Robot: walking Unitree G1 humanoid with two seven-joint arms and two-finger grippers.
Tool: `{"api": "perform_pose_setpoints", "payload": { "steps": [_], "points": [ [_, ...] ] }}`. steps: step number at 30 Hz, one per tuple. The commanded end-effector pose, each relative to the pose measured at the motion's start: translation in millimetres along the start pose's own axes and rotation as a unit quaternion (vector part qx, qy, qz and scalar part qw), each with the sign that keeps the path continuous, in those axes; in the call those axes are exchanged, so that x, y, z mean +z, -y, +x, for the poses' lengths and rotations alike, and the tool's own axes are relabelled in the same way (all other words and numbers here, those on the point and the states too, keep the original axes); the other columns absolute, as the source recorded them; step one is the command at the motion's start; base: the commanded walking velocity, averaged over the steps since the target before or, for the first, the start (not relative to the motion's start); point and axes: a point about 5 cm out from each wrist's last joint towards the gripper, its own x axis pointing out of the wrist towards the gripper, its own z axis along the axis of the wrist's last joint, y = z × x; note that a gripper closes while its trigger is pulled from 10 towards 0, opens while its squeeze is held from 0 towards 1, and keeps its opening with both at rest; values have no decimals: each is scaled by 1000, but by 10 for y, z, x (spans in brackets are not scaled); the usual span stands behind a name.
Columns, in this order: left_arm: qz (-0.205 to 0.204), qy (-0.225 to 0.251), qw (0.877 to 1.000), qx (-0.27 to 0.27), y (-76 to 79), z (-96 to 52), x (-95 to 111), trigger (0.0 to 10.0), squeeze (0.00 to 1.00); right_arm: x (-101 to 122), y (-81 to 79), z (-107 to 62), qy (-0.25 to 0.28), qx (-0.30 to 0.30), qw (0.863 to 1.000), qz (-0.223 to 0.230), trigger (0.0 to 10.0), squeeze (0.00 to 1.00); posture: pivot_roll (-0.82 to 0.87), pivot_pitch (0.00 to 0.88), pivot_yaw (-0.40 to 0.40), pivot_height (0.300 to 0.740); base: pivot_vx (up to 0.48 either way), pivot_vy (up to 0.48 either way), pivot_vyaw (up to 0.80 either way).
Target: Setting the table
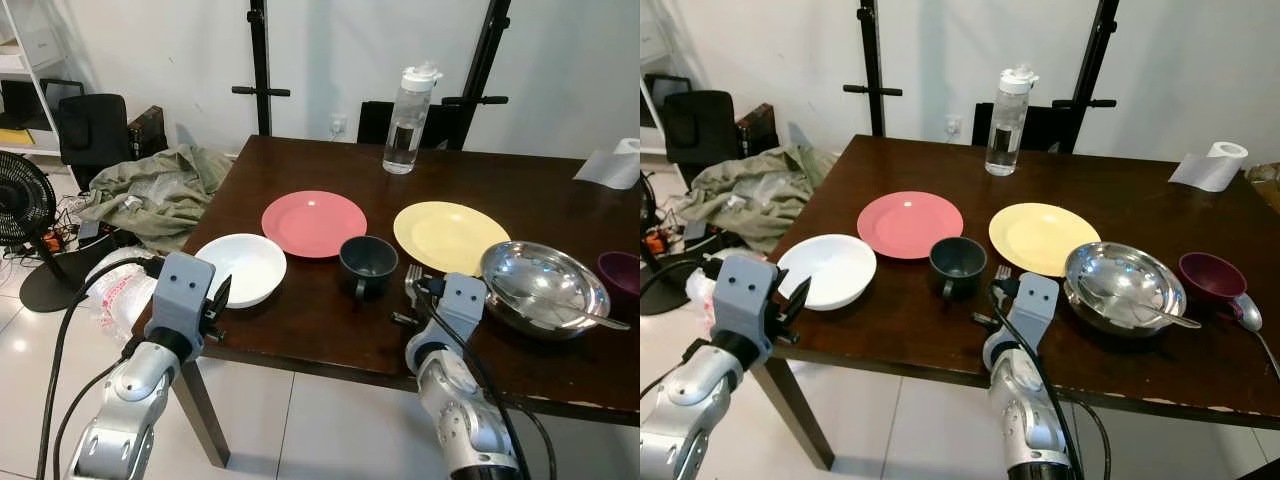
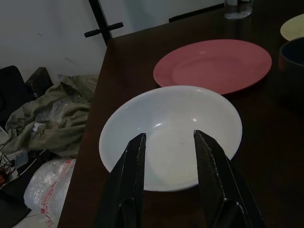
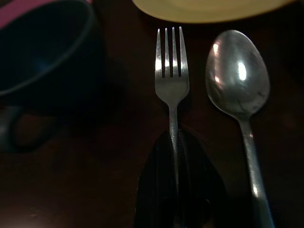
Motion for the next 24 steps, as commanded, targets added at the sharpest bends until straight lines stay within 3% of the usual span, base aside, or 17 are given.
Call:
{"api": "perform_pose_setpoints", "payload": {
  "steps": [1,3,4,5,6,13,14,15,19,21,24],
  "points": [
    [6,-7,1000,4,-32,-36,-15,10000,0,-30,-3,19,0,-6,1000,4,10000,161,120,121,75,740,0,0,0],
    [6,-8,1000,4,-31,-34,-14,10000,0,-41,-4,30,1,-5,1000,8,10000,553,119,120,76,740,0,0,0],
    [6,-8,1000,3,-30,-32,-14,10000,0,-43,-8,34,2,-3,1000,11,10000,925,119,120,76,740,0,0,0],
    [6,-8,1000,3,-28,-31,-12,10000,0,-48,-10,43,4,-3,1000,13,10000,925,117,119,76,740,0,0,0],
    [5,-8,1000,3,-26,-31,-10,10000,0,-48,-12,50,6,-1,1000,15,10000,1000,117,118,76,740,0,0,0],
    [4,-8,1000,3,-18,-24,-8,10000,0,11,-32,60,22,6,1000,21,10000,1000,113,115,75,740,0,0,0],
    [3,-8,1000,3,-11,-22,-8,10000,0,100,-13,48,43,4,999,18,10000,224,106,111,73,740,0,0,0],
    [3,-8,1000,3,-5,-20,-7,10000,0,163,-3,29,58,5,998,11,10000,0,106,111,73,740,0,0,0],
    [2,-6,1000,-5,21,-15,4,10000,0,357,3,-79,110,20,994,-19,10000,0,95,108,76,740,0,0,0],
    [-8,-5,999,-37,85,-12,25,10000,0,460,0,-212,145,38,987,-55,10000,0,85,108,80,740,0,0,0],
    [-15,-1,997,-76,153,-22,62,10000,0,507,26,-341,165,47,983,-72,10000,0,78,108,84,740,0,0,0]
  ]
}}
